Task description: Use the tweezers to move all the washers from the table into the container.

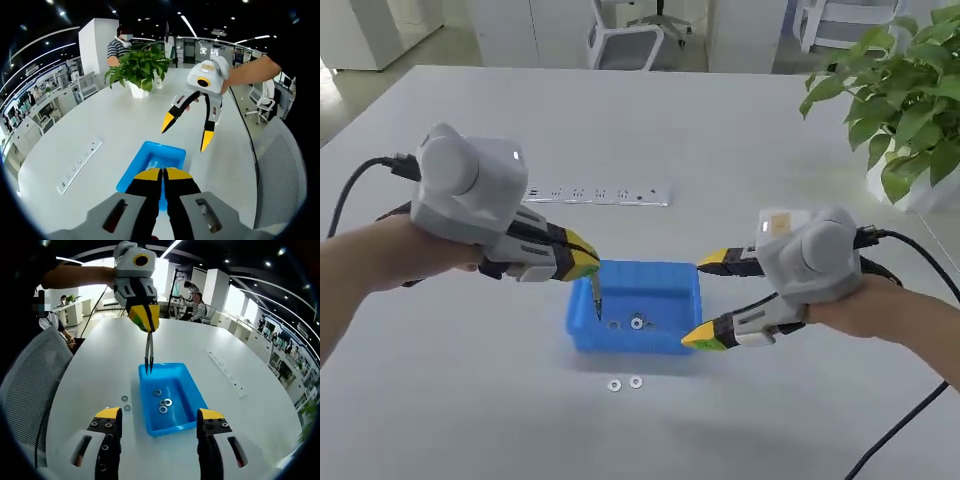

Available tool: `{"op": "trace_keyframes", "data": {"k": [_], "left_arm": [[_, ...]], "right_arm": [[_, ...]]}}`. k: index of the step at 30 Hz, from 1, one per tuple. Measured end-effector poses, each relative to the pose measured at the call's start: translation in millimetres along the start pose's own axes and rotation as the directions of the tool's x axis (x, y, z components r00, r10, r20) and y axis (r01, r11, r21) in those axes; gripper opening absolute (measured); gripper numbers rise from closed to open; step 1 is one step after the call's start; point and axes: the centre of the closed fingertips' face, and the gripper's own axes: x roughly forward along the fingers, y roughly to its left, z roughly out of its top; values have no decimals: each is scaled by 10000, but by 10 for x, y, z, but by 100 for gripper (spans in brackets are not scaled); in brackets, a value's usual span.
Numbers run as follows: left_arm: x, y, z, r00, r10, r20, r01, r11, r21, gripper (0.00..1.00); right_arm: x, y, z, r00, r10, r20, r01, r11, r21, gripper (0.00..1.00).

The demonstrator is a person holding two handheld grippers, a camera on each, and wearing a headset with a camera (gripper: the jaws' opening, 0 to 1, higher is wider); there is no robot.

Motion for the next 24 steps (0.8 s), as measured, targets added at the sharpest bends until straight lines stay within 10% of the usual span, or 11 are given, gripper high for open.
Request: {"op": "trace_keyframes", "data": {"k": [24], "left_arm": [[-56,-309,-1,9996,-292,-9,292,9991,306,5]], "right_arm": [[-222,191,-131,9975,-702,42,698,9956,620,76]]}}
